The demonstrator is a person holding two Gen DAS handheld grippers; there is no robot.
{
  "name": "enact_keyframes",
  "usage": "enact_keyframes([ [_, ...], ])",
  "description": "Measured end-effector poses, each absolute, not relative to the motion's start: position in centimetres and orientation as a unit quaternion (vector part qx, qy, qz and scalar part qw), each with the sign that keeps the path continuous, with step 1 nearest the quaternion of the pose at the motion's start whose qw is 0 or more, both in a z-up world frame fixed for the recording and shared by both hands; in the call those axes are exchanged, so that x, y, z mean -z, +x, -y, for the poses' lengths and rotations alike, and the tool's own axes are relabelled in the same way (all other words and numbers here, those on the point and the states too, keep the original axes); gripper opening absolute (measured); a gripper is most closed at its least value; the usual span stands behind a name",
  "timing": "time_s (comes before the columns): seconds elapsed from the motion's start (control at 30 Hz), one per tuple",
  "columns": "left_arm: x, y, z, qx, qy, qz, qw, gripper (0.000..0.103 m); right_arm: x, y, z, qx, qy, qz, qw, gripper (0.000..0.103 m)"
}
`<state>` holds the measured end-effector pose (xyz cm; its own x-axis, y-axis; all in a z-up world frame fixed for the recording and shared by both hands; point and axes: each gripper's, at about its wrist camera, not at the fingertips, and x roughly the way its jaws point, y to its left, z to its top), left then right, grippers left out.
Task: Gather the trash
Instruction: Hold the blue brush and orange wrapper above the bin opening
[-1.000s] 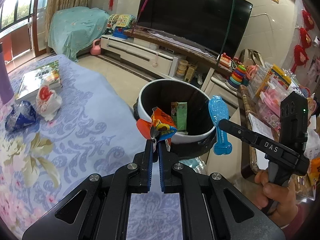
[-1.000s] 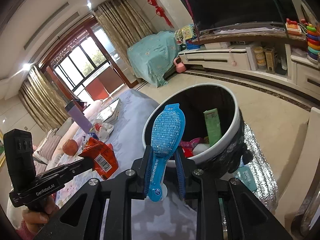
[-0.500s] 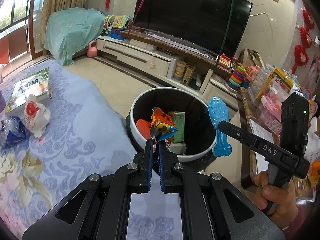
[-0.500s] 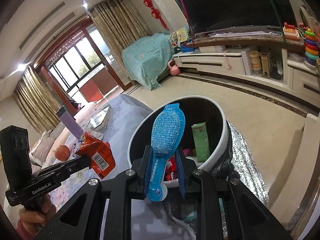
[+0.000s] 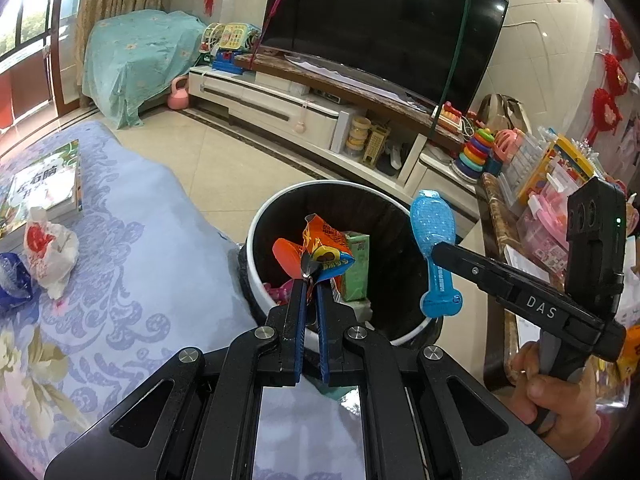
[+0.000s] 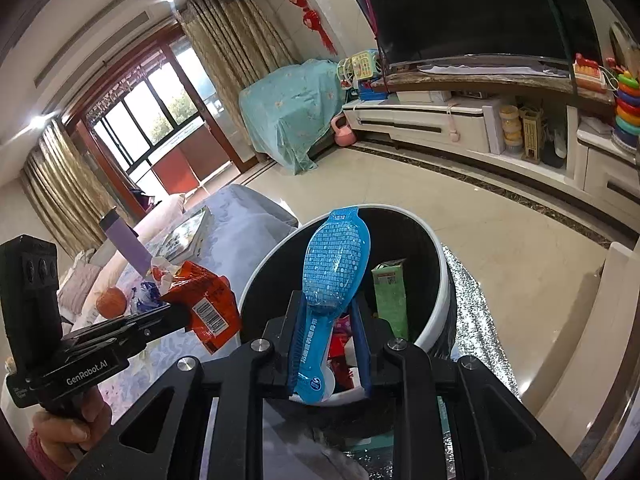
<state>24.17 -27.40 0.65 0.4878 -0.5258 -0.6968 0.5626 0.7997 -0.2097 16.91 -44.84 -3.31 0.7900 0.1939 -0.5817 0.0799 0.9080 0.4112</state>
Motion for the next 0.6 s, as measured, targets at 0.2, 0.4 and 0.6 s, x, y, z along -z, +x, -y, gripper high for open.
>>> enact_keyframes([
  [0.2, -0.6, 24.8, 27.9, 0.317, 0.026, -0.397, 0.861, 0.005, 3.3, 17.6, 44.9, -0.031, 0.206, -0.329, 0.921, 0.023],
  [0.4, -0.4, 25.3, 28.4, 0.318, 0.029, -0.397, 0.861, 0.005, 3.5, 18.4, 44.9, -0.030, 0.201, -0.339, 0.919, 0.023],
  [0.6, 0.1, 25.9, 28.9, 0.319, 0.029, -0.405, 0.857, 0.005, 3.5, 19.0, 44.9, -0.029, 0.194, -0.346, 0.918, 0.023],
])
